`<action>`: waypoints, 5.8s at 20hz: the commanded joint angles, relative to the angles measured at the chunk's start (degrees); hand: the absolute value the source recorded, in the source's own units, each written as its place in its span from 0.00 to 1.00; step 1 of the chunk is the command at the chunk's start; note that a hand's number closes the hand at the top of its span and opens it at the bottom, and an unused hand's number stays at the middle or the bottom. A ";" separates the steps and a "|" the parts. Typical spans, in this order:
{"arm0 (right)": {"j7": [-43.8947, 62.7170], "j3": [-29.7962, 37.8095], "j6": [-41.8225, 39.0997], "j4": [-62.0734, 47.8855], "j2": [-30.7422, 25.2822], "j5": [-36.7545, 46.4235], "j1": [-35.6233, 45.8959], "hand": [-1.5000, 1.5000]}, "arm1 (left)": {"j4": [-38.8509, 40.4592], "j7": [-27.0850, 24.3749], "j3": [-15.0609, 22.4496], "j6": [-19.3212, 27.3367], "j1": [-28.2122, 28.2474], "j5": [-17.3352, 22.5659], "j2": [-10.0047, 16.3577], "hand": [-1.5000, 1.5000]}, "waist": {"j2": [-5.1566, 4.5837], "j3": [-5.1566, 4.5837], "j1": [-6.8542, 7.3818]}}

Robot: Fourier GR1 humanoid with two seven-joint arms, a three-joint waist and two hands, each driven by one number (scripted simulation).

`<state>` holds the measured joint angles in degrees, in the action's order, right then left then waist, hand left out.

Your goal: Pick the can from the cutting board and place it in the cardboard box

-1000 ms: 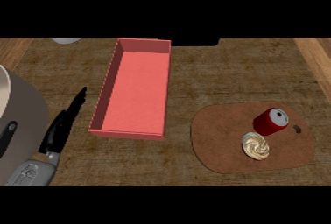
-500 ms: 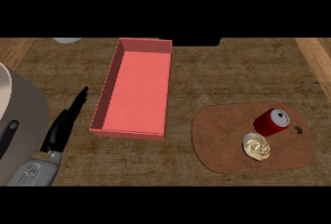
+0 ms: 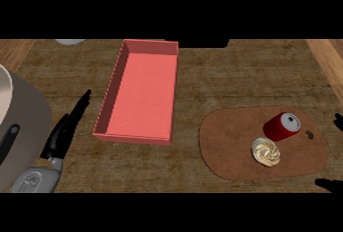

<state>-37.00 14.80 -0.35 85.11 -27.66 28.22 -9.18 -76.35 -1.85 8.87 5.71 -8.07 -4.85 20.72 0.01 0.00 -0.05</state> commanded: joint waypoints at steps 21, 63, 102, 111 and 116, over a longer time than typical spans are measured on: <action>3.50 -1.50 1.80 -9.65 5.76 12.15 11.87 0.00 | -3.12 -0.77 -7.45 -7.18 3.33 -6.96 -5.49 0.50 | 0.02 0.00 0.13; 16.28 -18.51 19.07 -19.25 27.10 40.37 22.23 1.00 | -1.60 -1.27 -8.61 -11.39 -2.20 -11.07 -8.75 0.50 | -1.81 -1.12 7.16; 115.73 -46.94 -7.06 -26.68 27.63 31.88 77.60 1.00 | 3.67 -1.15 -7.69 -9.21 -4.92 -12.90 -11.38 0.50 | -0.58 -0.21 6.17; 107.78 -42.71 2.35 -34.79 27.63 12.94 73.09 0.00 | 2.62 -2.03 -7.90 -10.78 -4.01 -12.12 -10.48 0.50 | -1.10 -0.10 6.30; 102.41 -45.78 19.05 -33.62 27.63 15.18 74.26 0.00 | 2.99 -1.51 -7.92 -9.43 -5.41 -13.17 -10.80 0.50 | -1.18 -0.05 6.46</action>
<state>61.86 -29.83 5.29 51.85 -0.63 43.38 64.13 -73.06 -2.90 0.76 -3.77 -13.53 -17.67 9.69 -1.00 -0.07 5.71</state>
